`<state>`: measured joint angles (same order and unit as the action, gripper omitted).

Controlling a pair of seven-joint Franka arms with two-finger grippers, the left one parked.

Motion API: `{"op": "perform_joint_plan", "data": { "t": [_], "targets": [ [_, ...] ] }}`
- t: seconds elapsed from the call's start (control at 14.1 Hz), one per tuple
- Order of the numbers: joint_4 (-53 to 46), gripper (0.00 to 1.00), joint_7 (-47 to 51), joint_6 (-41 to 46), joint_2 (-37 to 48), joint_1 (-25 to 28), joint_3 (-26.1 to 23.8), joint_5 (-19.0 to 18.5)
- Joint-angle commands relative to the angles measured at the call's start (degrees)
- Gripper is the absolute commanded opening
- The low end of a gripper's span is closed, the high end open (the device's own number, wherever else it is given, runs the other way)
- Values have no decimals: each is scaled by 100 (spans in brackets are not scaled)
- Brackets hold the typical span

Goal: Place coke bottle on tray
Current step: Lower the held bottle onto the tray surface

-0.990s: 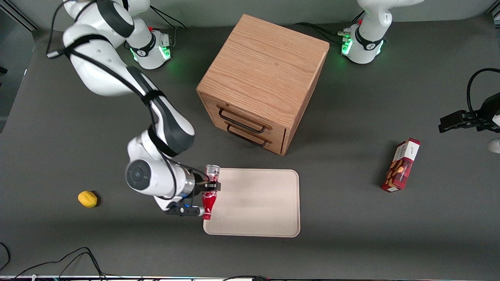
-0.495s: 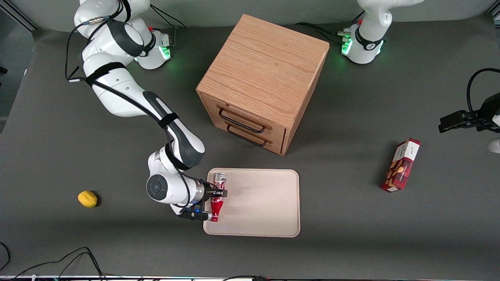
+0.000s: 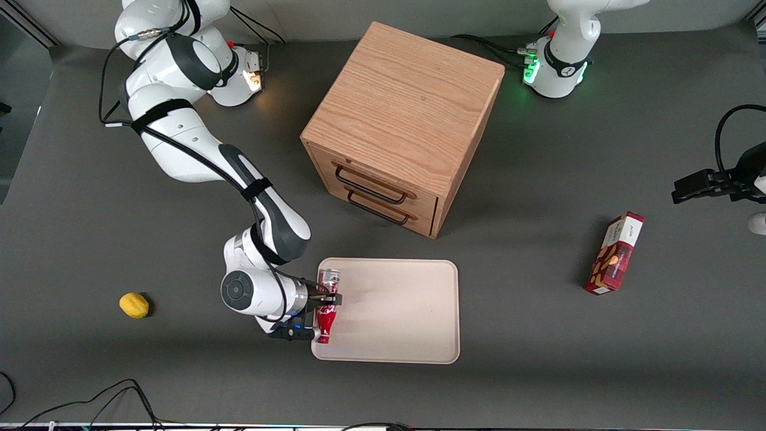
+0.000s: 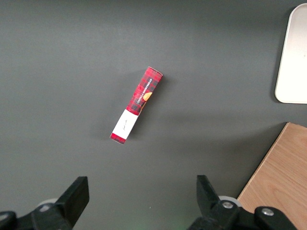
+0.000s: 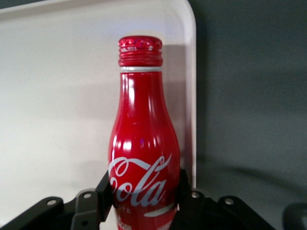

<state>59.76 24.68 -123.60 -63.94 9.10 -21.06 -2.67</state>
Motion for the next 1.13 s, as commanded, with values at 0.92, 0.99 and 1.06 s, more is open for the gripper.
{"op": "perform_joint_plan", "data": {
  "t": [0.92, 0.99, 1.06],
  "targets": [
    [-140, 100, -33, -164, 302, 162, 67, -49],
    [-140, 100, -33, -164, 408, 162, 58, -49],
    [-149, 100, -33, -155, 522, 153, 58, -40]
  ]
}}
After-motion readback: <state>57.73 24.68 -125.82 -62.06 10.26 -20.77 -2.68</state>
